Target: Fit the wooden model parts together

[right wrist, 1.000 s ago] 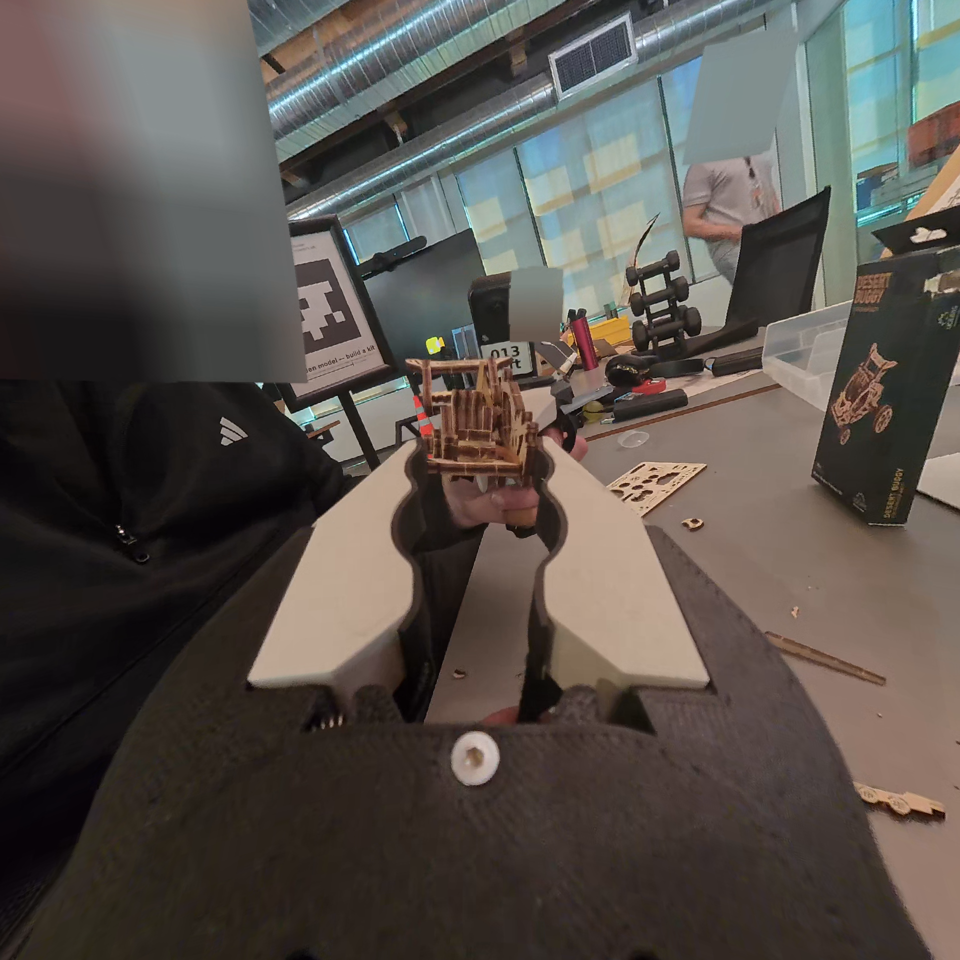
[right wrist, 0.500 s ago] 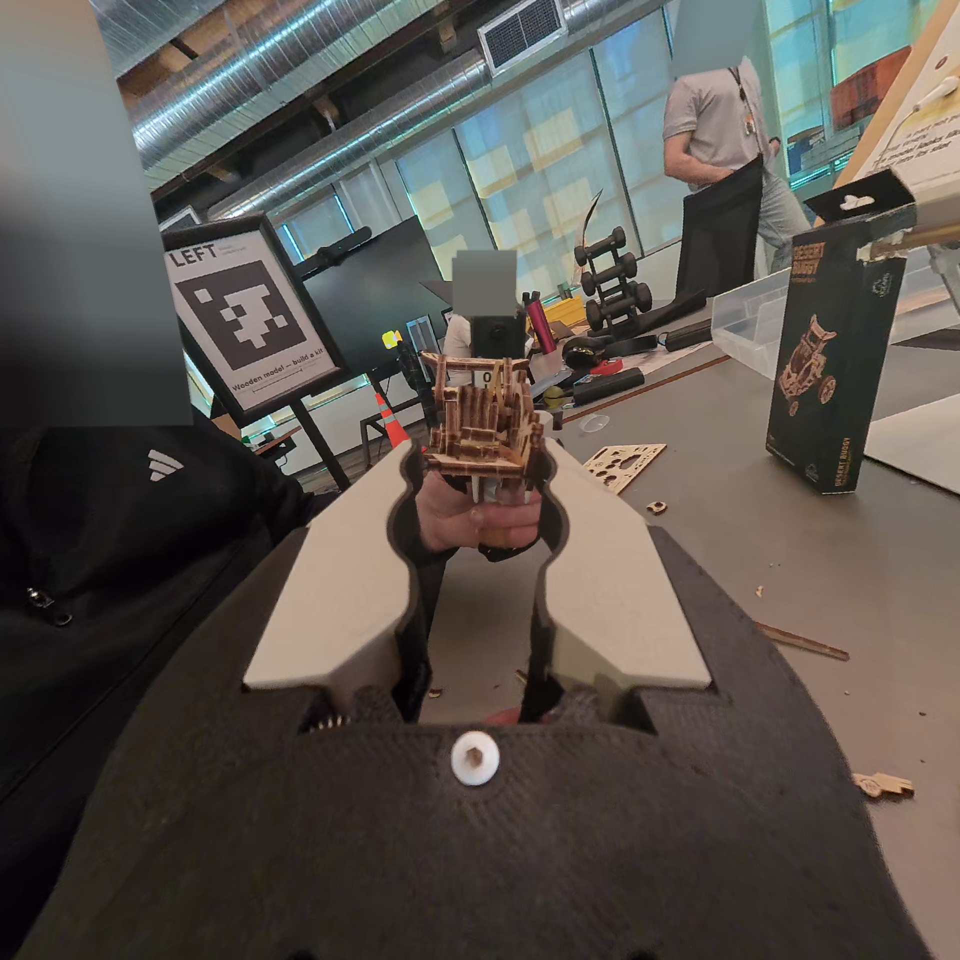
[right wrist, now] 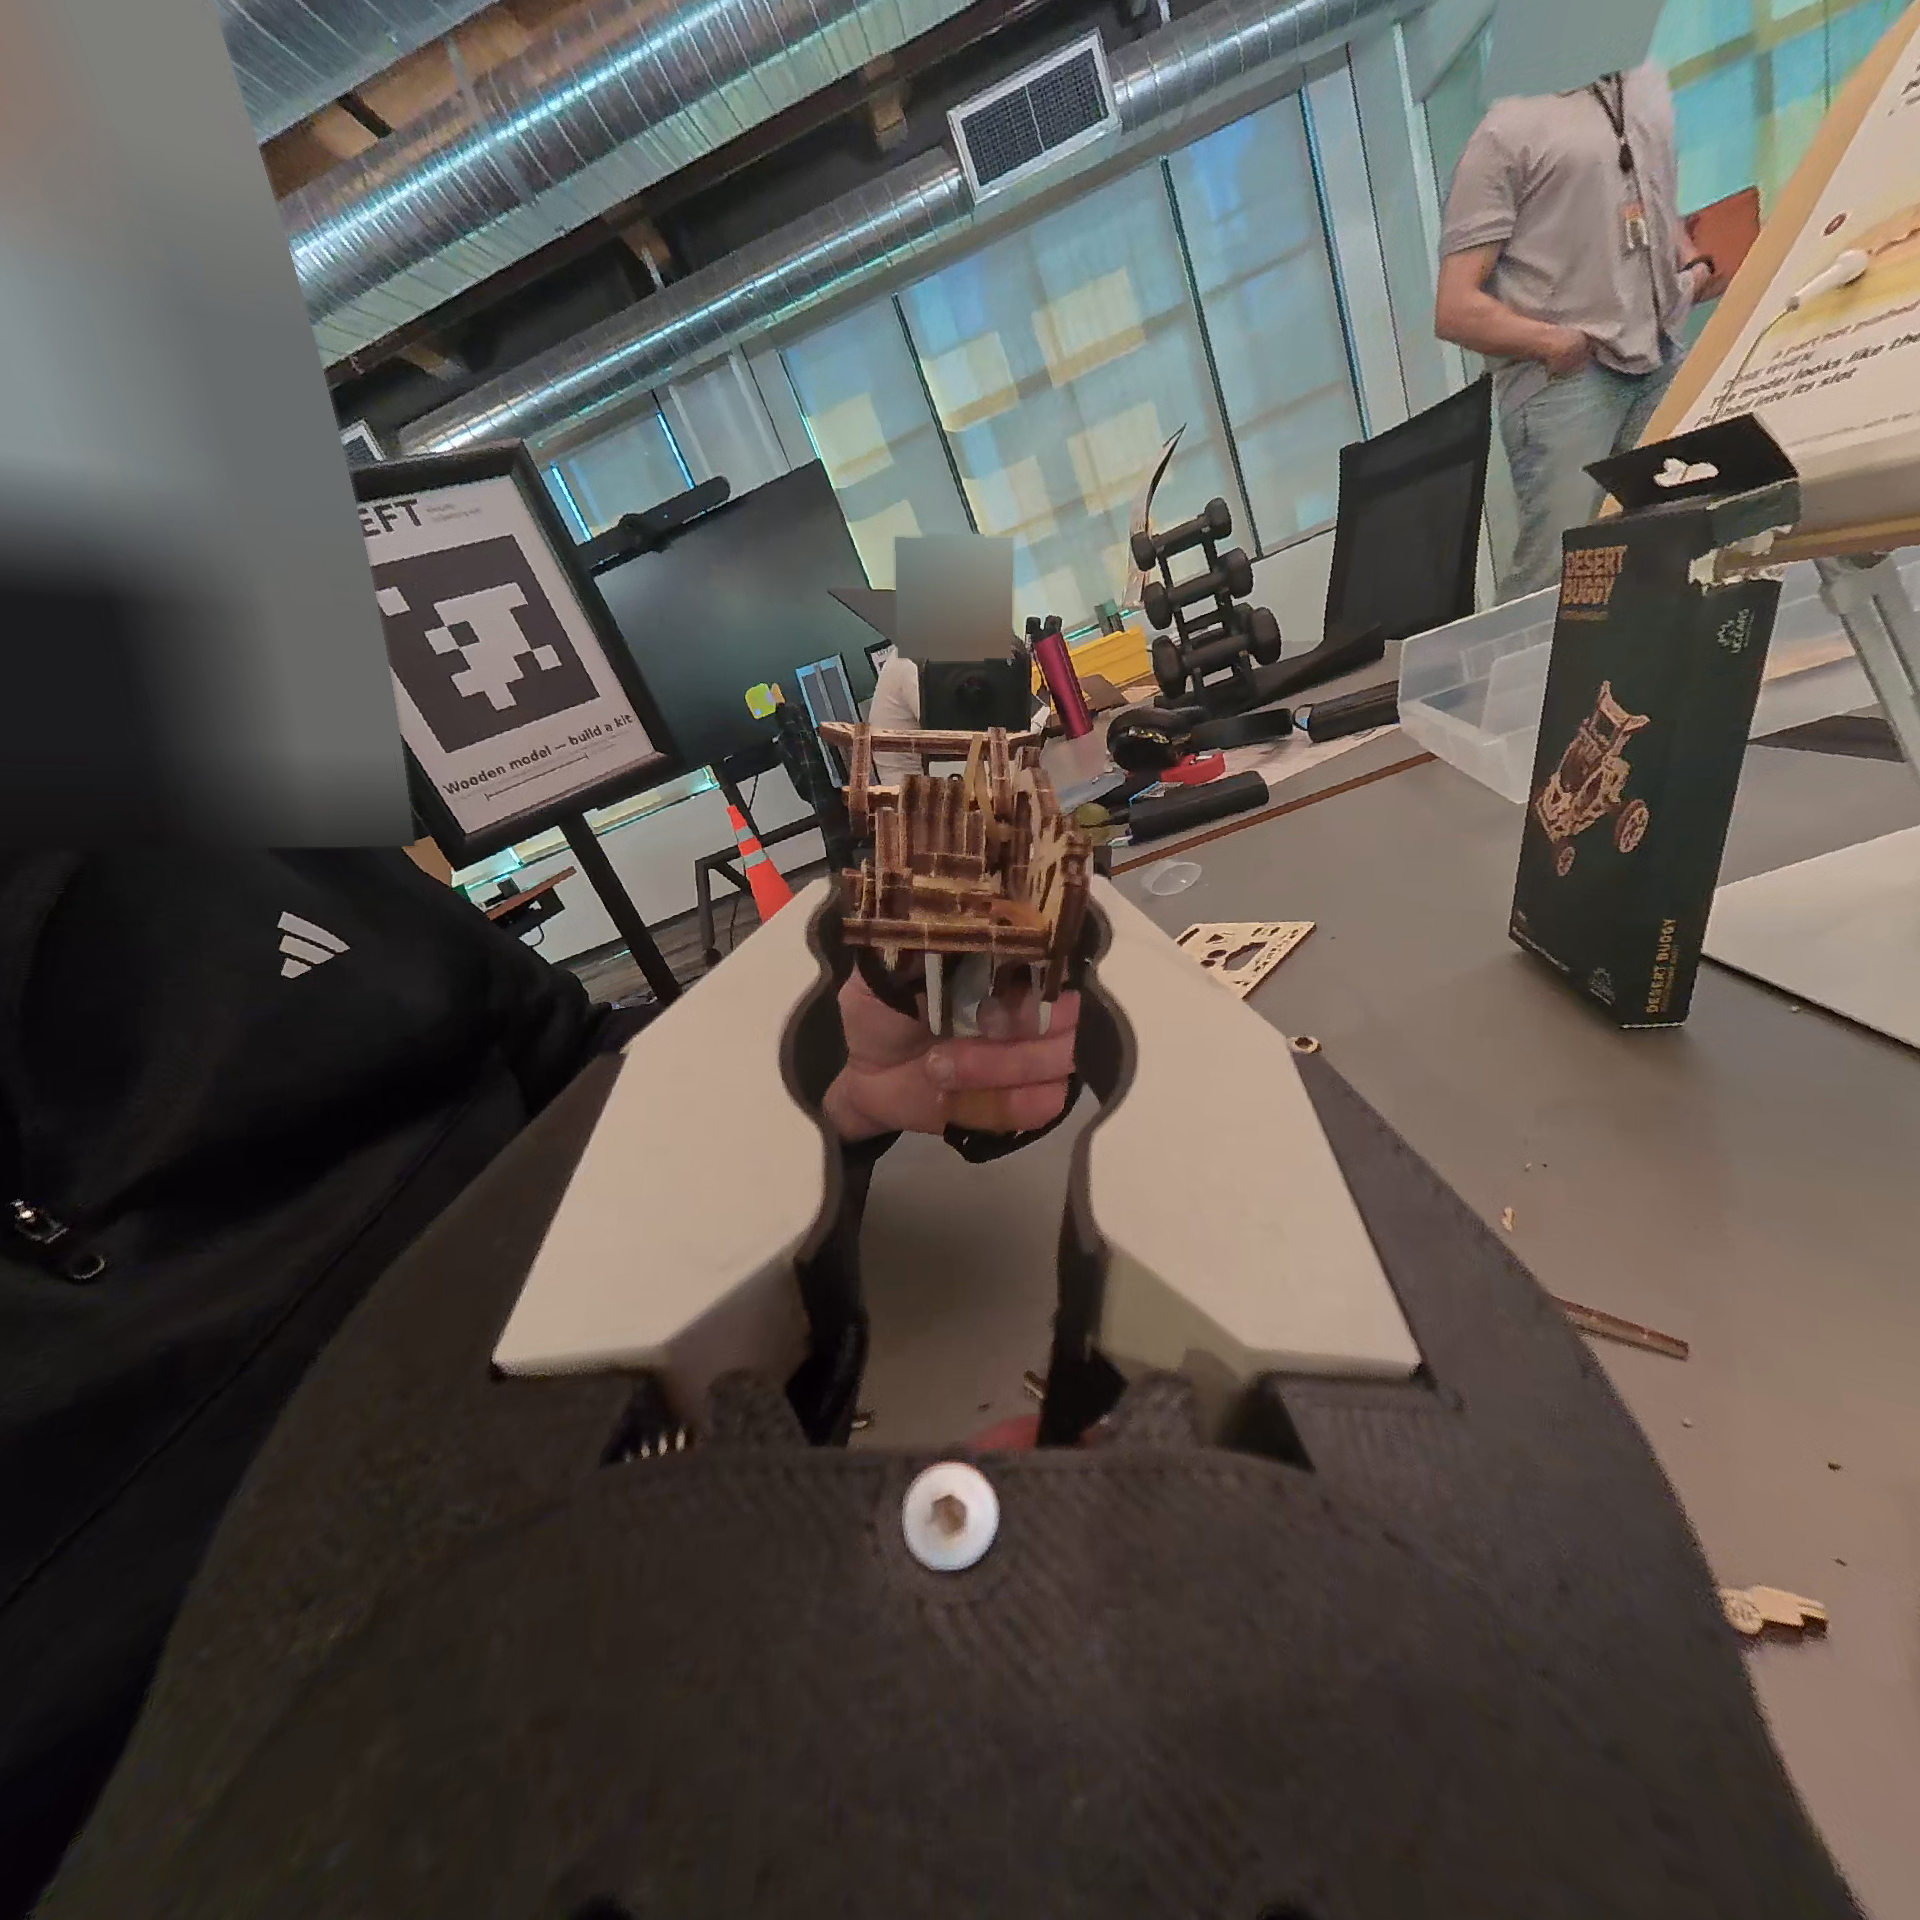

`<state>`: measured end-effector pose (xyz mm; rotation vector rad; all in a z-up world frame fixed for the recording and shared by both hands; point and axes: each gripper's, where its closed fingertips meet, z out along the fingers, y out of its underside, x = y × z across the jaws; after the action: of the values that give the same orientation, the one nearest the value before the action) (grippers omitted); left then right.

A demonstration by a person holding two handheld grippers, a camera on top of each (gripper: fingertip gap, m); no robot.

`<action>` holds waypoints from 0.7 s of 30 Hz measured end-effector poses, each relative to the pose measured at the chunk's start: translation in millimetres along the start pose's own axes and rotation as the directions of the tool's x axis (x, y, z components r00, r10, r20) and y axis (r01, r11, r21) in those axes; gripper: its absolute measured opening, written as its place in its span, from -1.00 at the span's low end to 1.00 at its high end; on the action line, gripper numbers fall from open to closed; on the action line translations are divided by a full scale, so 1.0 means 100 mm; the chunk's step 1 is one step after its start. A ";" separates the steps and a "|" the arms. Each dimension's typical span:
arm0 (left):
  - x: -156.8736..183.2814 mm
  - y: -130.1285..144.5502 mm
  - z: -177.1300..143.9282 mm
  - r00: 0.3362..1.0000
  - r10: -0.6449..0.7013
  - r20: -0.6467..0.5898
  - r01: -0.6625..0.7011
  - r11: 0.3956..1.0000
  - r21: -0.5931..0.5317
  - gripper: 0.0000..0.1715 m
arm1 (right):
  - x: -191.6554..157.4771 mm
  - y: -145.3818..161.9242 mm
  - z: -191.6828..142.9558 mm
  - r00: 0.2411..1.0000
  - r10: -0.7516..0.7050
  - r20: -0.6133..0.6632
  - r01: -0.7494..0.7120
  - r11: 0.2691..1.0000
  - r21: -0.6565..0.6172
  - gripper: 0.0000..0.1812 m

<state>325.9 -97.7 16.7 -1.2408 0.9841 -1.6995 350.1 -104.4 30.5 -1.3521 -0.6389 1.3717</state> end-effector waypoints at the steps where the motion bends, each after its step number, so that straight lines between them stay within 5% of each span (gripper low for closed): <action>1: 0.01 -0.01 0.01 1.000 0.003 -0.002 -0.003 1.000 0.006 -0.90 | -0.01 -0.01 0.00 1.000 -0.003 0.001 0.003 1.000 0.007 -0.58; 15: -0.06 -0.12 -0.09 1.000 -0.014 0.023 0.013 0.999 0.047 -0.91 | 0.10 -0.13 -0.15 0.996 -0.008 -0.087 0.009 1.000 0.006 -0.37; 21: -0.28 -0.16 -0.25 0.996 -0.019 0.086 0.017 0.999 0.034 -0.91 | 0.34 0.14 -0.68 0.897 -0.277 -0.344 0.148 0.922 -0.357 -0.52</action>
<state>305.2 -63.1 16.2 -1.2937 0.8919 -1.6554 416.2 -97.4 -9.1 -1.7024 -0.7361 0.8055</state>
